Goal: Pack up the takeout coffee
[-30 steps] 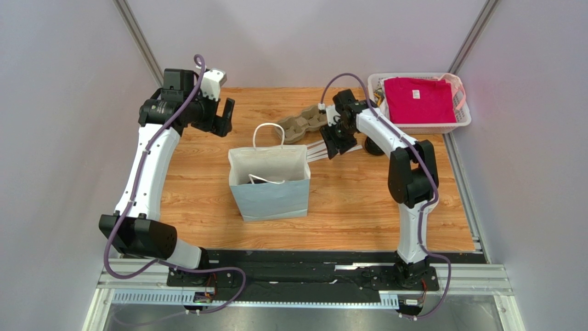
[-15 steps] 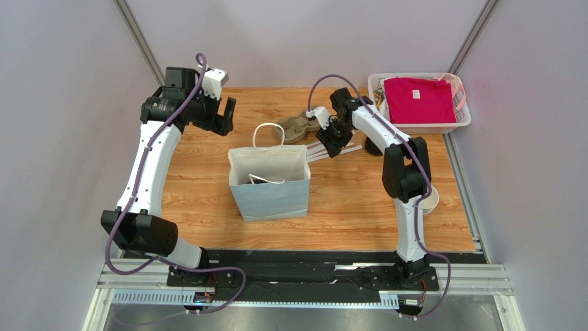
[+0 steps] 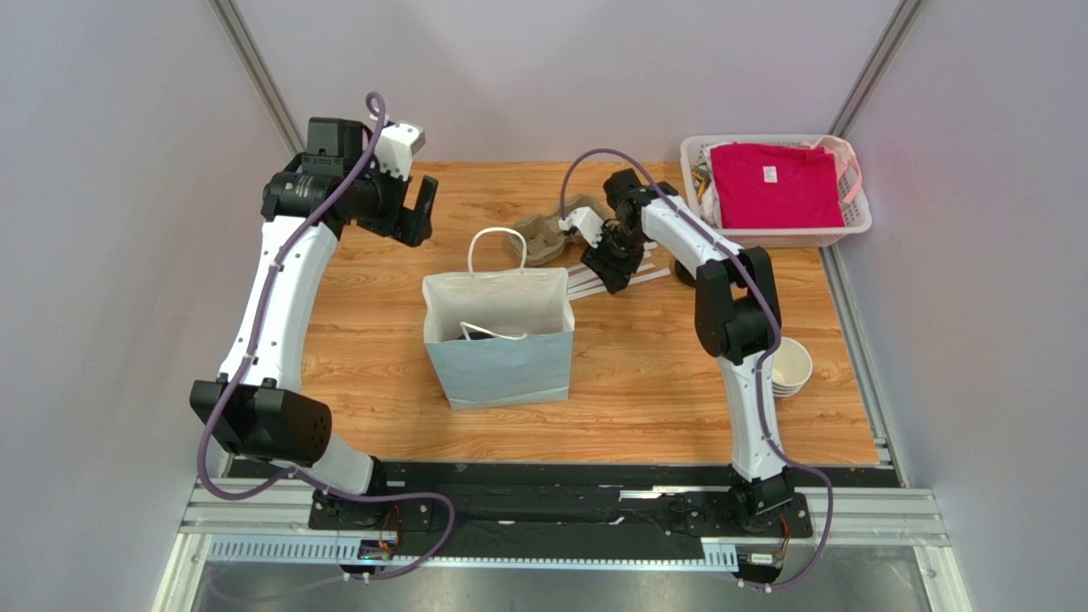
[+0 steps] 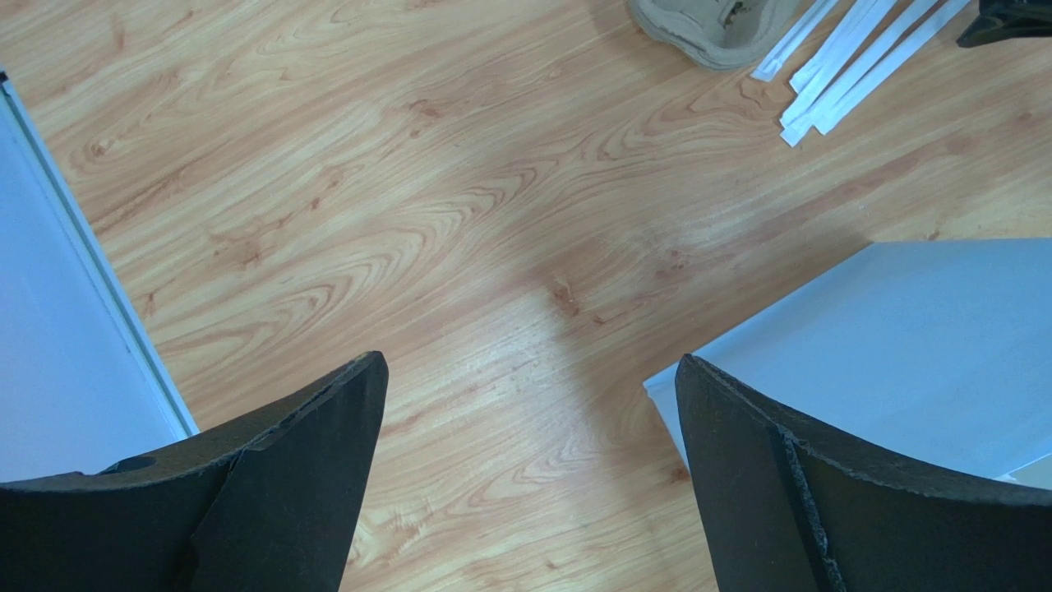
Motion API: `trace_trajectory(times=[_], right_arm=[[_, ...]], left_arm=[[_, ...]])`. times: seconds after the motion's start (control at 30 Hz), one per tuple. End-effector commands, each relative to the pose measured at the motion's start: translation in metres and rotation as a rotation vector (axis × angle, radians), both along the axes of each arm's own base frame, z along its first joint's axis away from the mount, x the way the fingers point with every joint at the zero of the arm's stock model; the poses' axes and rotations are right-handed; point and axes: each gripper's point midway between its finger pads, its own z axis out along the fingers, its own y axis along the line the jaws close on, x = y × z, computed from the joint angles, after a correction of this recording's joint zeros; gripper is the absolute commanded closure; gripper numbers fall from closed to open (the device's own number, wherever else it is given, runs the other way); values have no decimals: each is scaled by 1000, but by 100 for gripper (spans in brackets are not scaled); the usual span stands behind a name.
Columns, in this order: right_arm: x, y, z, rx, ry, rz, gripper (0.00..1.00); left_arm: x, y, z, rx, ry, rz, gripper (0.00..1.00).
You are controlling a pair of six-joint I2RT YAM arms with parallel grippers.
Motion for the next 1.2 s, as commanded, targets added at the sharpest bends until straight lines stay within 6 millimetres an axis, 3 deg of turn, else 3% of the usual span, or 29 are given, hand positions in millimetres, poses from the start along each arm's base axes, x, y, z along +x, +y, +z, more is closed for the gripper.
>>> trace_trajectory(times=[0.0,0.27,0.43,0.5,0.53,0.57,0.63,0.67,0.83,0.9,1.0,1.17], right_arm=[[15,4,2,7,-52,47,50],[9,1,-19,-16,-20,79,55],[-4,-5,-21,-43,-17,127,67],[-15,-9,-28,-60,-10,156,70],[-17,-9,-20,-61,-32,163,70],[-30,-13,-29,-76,-7,177,72],[-33,-15,-24,-86,-41,194,73],[-47,-19,-34,-102,-13,200,76],[-66,-24,-37,-117,-8,175,90],[-68,-24,-32,-116,-13,155,100],[-65,-22,-12,-94,-26,103,100],[-49,-14,48,10,-77,1,100]], left_arm=[[4,1,12,0,-33,-18,5],[5,1,10,-2,-17,-11,5],[7,1,12,-4,-20,-6,6],[8,1,13,-5,-24,-3,6],[9,0,13,-9,-24,-2,6],[9,0,14,-12,-26,1,6],[10,0,13,-13,-24,4,6],[11,0,14,-15,-24,8,6],[12,0,23,-21,-42,12,6],[13,2,27,-8,-52,11,5],[13,3,32,-4,-56,14,4],[16,1,43,-18,-86,9,3]])
